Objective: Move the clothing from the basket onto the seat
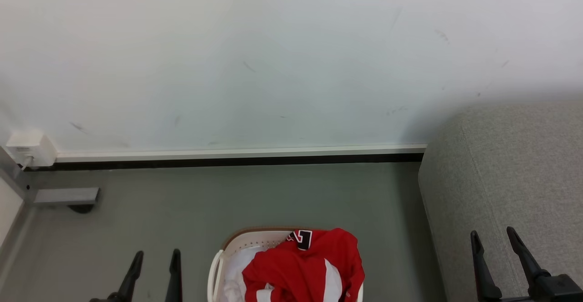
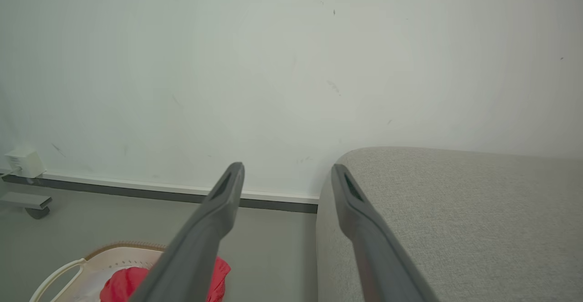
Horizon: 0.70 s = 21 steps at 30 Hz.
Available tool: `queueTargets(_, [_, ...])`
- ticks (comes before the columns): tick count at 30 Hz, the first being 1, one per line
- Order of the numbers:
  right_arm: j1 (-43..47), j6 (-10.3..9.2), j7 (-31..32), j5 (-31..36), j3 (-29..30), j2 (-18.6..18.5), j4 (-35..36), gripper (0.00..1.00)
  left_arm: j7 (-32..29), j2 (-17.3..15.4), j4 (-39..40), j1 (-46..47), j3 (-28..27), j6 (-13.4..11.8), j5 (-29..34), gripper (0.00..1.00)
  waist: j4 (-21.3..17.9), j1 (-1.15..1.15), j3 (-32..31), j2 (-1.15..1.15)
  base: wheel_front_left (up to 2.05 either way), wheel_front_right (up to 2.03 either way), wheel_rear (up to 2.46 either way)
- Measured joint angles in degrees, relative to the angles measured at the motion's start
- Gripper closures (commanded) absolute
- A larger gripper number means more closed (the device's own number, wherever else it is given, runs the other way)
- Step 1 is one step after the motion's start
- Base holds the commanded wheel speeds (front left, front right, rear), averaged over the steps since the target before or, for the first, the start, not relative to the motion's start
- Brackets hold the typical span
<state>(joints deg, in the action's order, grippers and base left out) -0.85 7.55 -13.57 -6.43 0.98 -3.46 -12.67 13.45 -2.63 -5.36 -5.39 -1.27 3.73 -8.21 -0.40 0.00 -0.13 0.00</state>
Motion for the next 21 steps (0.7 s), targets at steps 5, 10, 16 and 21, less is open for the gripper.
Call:
queueTargets(5, [0.1,0.0,-0.6,1.4,0.2,0.1,-0.3,0.0,0.7,0.0,0.1,-0.6,0.2,-0.1,1.8,0.0,-0.1,0.0,0.1,0.0,0.0,0.0,0.0])
queueTargets(10, [0.2,0.0,-1.1,3.0,0.7,0.2,-0.4,0.0,1.2,0.0,0.0,-0.9,0.2,-0.2,3.1,0.0,-0.3,0.0,0.2,0.0,0.0,0.0,0.0])
queueTargets(16, [0.2,0.0,-1.5,3.5,1.0,0.3,-0.5,0.0,1.7,-0.1,-0.2,-1.1,0.4,-0.2,4.2,0.0,-0.5,0.0,0.2,0.0,0.0,0.0,0.0])
queueTargets(21, [0.2,0.0,-1.5,3.3,0.8,0.4,-0.5,0.0,1.7,-0.1,-0.3,-1.1,0.6,-0.2,4.2,0.0,-0.5,0.0,0.3,0.0,0.0,0.0,0.0])
